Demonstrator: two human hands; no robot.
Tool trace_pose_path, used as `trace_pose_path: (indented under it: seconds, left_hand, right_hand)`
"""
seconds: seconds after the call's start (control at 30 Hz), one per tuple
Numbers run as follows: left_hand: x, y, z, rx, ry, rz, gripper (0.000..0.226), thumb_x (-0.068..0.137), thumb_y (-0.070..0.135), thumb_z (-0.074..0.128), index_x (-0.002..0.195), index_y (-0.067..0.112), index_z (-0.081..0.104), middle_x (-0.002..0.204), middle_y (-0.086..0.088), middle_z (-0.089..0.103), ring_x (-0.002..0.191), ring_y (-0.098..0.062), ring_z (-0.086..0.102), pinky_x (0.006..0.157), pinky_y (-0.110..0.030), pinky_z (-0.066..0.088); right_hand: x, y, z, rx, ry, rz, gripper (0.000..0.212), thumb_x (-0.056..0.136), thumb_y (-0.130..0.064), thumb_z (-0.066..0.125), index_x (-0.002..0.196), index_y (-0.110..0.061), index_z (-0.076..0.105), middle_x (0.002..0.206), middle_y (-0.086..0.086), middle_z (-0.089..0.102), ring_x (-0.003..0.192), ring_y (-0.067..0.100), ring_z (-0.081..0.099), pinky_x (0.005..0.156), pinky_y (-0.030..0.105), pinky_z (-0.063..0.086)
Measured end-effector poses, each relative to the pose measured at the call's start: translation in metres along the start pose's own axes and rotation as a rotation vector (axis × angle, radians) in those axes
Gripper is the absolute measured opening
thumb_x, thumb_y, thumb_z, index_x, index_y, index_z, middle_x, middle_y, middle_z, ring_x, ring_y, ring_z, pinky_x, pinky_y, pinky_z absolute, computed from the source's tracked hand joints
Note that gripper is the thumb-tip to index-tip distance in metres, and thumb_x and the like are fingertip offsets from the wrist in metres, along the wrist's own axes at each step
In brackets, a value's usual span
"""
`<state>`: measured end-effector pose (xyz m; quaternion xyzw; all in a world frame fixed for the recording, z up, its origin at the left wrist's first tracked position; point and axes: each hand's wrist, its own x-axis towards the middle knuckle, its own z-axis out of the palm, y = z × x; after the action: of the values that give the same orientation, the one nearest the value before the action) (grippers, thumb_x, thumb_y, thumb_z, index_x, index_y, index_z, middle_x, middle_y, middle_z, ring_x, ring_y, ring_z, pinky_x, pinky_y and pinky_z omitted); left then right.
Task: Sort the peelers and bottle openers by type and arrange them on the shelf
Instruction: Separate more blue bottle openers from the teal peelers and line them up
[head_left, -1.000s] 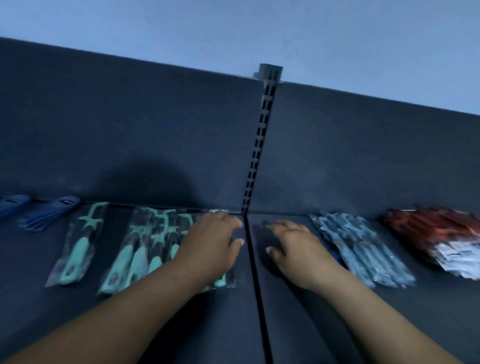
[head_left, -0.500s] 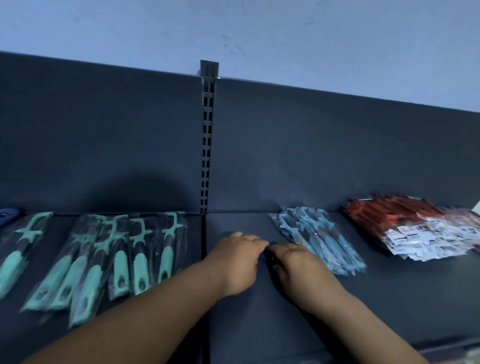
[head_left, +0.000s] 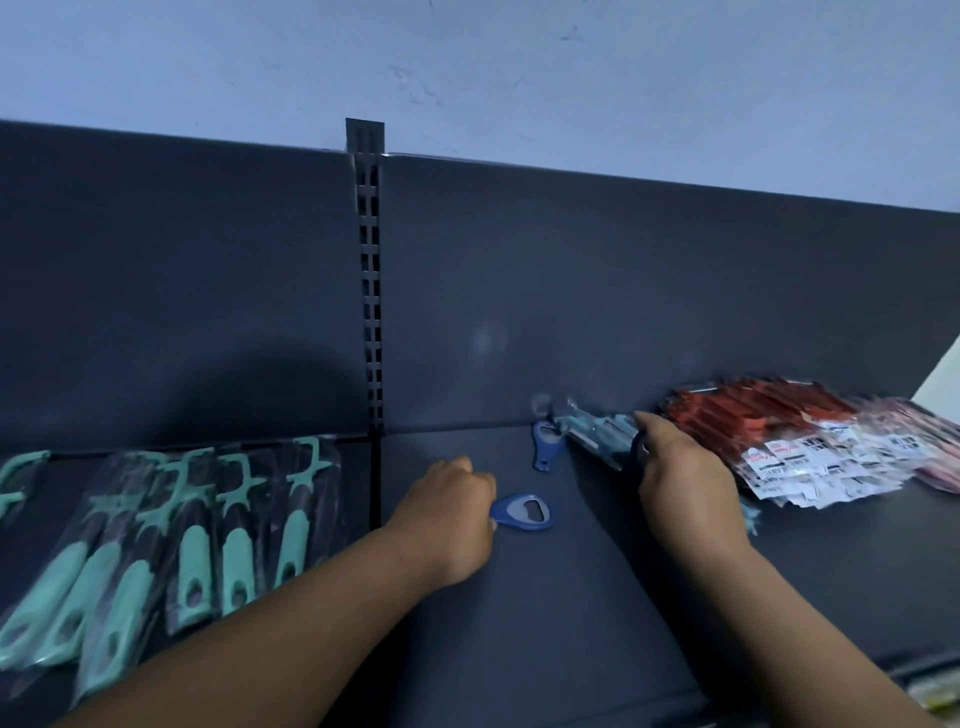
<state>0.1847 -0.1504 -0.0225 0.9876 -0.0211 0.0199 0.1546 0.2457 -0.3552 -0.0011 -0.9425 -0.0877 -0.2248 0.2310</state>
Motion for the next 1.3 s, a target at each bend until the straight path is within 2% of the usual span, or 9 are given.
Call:
trace_pose_path:
  seconds: [0.2, 0.33, 0.5, 0.6, 0.67, 0.8, 0.97, 1.13, 1.3]
  left_hand:
    - [0.008, 0.011, -0.015, -0.081, -0.195, -0.184, 0.023, 0.091, 0.028, 0.058, 0.105, 0.012, 0.053, 0.112, -0.006, 0.053, 0.101, -0.022, 0.053, 0.075, -0.025, 0.039]
    - [0.011, 0.009, -0.019, -0.112, -0.272, -0.249, 0.022, 0.095, 0.021, 0.049, 0.113, 0.009, 0.053, 0.111, -0.008, 0.058, 0.098, -0.023, 0.058, 0.074, -0.025, 0.04]
    - [0.016, 0.007, -0.018, -0.859, -0.202, -0.52, 0.018, 0.097, 0.011, 0.034, 0.088, 0.014, 0.049, 0.073, -0.008, 0.062, 0.053, -0.013, 0.055, 0.05, -0.02, 0.039]
    - [0.006, 0.016, -0.025, -1.267, -0.28, -0.556, 0.024, 0.1, 0.018, 0.036, 0.089, 0.012, 0.057, 0.066, -0.009, 0.066, 0.053, -0.018, 0.061, 0.051, -0.023, 0.049]
    - [0.0, 0.017, -0.028, -1.444, -0.291, -0.591, 0.032, 0.102, 0.028, 0.038, 0.09, 0.008, 0.06, 0.062, -0.009, 0.065, 0.05, -0.019, 0.06, 0.051, -0.026, 0.05]
    - [-0.006, 0.006, -0.026, -1.38, -0.174, -0.609, 0.024, 0.102, 0.027, 0.04, 0.088, 0.013, 0.053, 0.063, -0.004, 0.051, 0.047, -0.011, 0.04, 0.046, -0.02, 0.038]
    - [-0.01, -0.018, -0.025, -1.287, -0.007, -0.62, 0.024, 0.102, 0.026, 0.037, 0.082, 0.017, 0.048, 0.061, -0.002, 0.048, 0.044, -0.01, 0.035, 0.043, -0.017, 0.033]
    - [-0.017, -0.028, -0.026, -1.3, -0.01, -0.607, 0.022, 0.102, 0.027, 0.037, 0.088, 0.017, 0.051, 0.06, -0.002, 0.05, 0.044, -0.01, 0.036, 0.042, -0.017, 0.035]
    - [-0.023, -0.032, -0.028, -1.311, -0.017, -0.607, 0.023, 0.102, 0.025, 0.038, 0.084, 0.016, 0.05, 0.06, -0.002, 0.051, 0.044, -0.01, 0.037, 0.044, -0.017, 0.035]
  right_hand:
    - [-0.002, -0.009, 0.008, 0.175, 0.001, -0.059, 0.034, 0.094, -0.006, 0.045, 0.123, -0.019, 0.06, 0.108, 0.008, 0.069, 0.098, 0.027, 0.063, 0.087, 0.035, 0.05]
    - [0.007, -0.021, 0.006, 0.543, -0.086, 0.122, 0.02, 0.096, -0.007, 0.048, 0.1, -0.019, 0.062, 0.078, -0.004, 0.065, 0.068, 0.0, 0.06, 0.069, 0.023, 0.044]
    - [0.004, -0.044, 0.015, 1.021, -0.254, 0.312, 0.021, 0.094, 0.006, 0.046, 0.088, -0.008, 0.061, 0.066, 0.003, 0.061, 0.048, -0.001, 0.053, 0.053, 0.011, 0.045]
    - [-0.005, -0.063, 0.025, 1.101, -0.318, 0.296, 0.023, 0.094, 0.006, 0.045, 0.084, -0.009, 0.059, 0.065, 0.003, 0.061, 0.049, 0.001, 0.053, 0.052, 0.012, 0.046]
    - [-0.007, -0.073, 0.031, 1.063, -0.312, 0.272, 0.024, 0.093, 0.007, 0.046, 0.082, -0.009, 0.058, 0.063, 0.001, 0.061, 0.049, 0.0, 0.054, 0.053, 0.013, 0.046]
    - [-0.008, -0.079, 0.043, 0.907, -0.339, 0.219, 0.013, 0.094, -0.005, 0.052, 0.085, -0.014, 0.054, 0.065, -0.004, 0.059, 0.06, 0.006, 0.055, 0.062, 0.02, 0.045]
    - [-0.007, -0.057, 0.053, 0.154, -0.429, 0.073, 0.012, 0.095, -0.026, 0.048, 0.098, -0.014, 0.051, 0.103, 0.008, 0.06, 0.101, 0.027, 0.055, 0.085, 0.032, 0.041]
    - [0.003, -0.052, 0.064, -0.201, -0.459, 0.072, 0.046, 0.094, -0.039, 0.045, 0.131, -0.013, 0.04, 0.138, 0.014, 0.043, 0.127, 0.035, 0.038, 0.106, 0.043, 0.034]
    - [0.02, -0.064, 0.074, -0.259, -0.426, 0.029, 0.056, 0.092, -0.05, 0.047, 0.134, -0.013, 0.042, 0.134, 0.015, 0.046, 0.123, 0.036, 0.042, 0.101, 0.041, 0.039]
